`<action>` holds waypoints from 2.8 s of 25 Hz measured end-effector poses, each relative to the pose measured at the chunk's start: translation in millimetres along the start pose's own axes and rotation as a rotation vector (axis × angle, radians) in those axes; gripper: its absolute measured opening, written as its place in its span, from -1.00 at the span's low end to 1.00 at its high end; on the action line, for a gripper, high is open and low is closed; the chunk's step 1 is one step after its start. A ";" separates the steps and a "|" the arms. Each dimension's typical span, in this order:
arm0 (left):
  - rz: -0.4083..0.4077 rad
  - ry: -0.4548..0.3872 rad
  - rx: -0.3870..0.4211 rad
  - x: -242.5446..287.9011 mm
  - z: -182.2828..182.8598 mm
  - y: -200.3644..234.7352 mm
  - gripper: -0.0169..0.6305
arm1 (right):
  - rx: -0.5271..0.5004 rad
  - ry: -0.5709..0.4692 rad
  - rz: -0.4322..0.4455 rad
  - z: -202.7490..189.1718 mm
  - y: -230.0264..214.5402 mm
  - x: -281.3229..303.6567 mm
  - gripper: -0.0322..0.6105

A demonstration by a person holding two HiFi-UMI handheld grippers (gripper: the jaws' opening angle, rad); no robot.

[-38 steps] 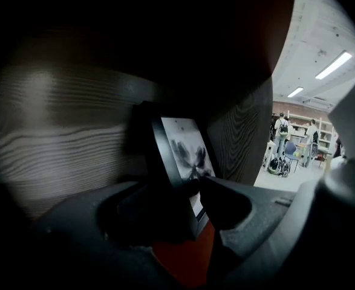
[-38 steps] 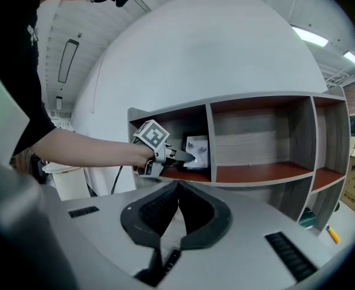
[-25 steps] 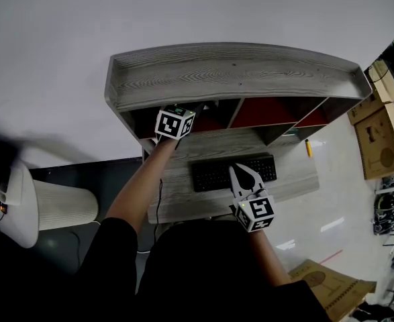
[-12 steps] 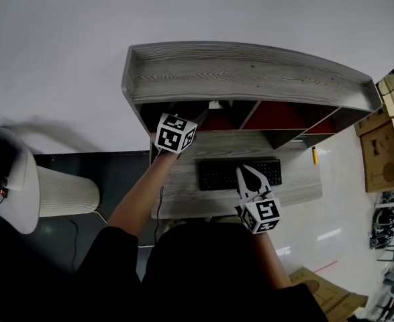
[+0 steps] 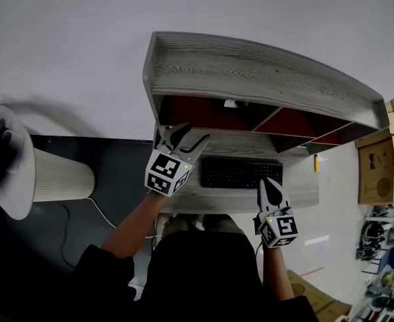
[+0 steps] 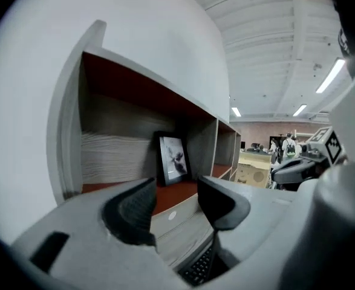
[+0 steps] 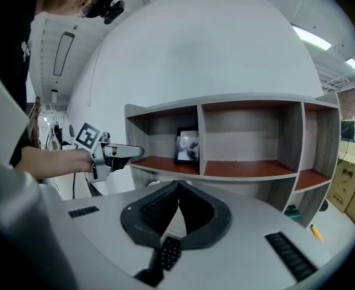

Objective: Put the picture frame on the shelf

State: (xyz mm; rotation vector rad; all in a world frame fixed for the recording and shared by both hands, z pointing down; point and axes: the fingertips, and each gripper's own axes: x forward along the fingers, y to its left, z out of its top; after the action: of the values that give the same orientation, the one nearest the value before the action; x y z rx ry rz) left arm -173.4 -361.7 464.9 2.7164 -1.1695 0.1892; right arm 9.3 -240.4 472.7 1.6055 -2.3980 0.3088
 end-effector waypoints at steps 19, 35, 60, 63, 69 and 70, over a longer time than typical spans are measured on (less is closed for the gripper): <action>0.090 -0.063 -0.073 -78.1 -39.2 -107.8 -0.90 | 0.004 -0.028 0.064 -4.8 1.7 -41.6 -0.86; 0.407 -0.076 -0.069 -56.2 -38.2 -291.5 -0.90 | -0.099 -0.125 0.240 -28.2 -101.9 -157.8 -0.86; 0.479 -0.154 -0.066 -114.6 -34.0 -265.9 -0.90 | -0.073 -0.153 0.081 -19.7 -114.2 -175.0 -0.86; 0.477 -0.158 -0.064 -113.2 -32.6 -261.5 -0.90 | -0.079 -0.153 0.076 -19.3 -113.6 -170.3 -0.87; 0.478 -0.156 -0.063 -115.0 -31.3 -249.0 -0.90 | -0.079 -0.150 0.072 -17.4 -108.0 -164.5 -0.86; 0.479 -0.156 -0.062 -115.0 -30.9 -247.3 -0.90 | -0.078 -0.151 0.072 -16.9 -107.6 -163.8 -0.86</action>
State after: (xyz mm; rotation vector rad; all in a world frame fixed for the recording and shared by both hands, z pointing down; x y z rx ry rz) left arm -73.1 -107.0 446.0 2.3871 -1.8237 0.0003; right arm 170.6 -132.0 442.2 1.5624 -2.5493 0.1083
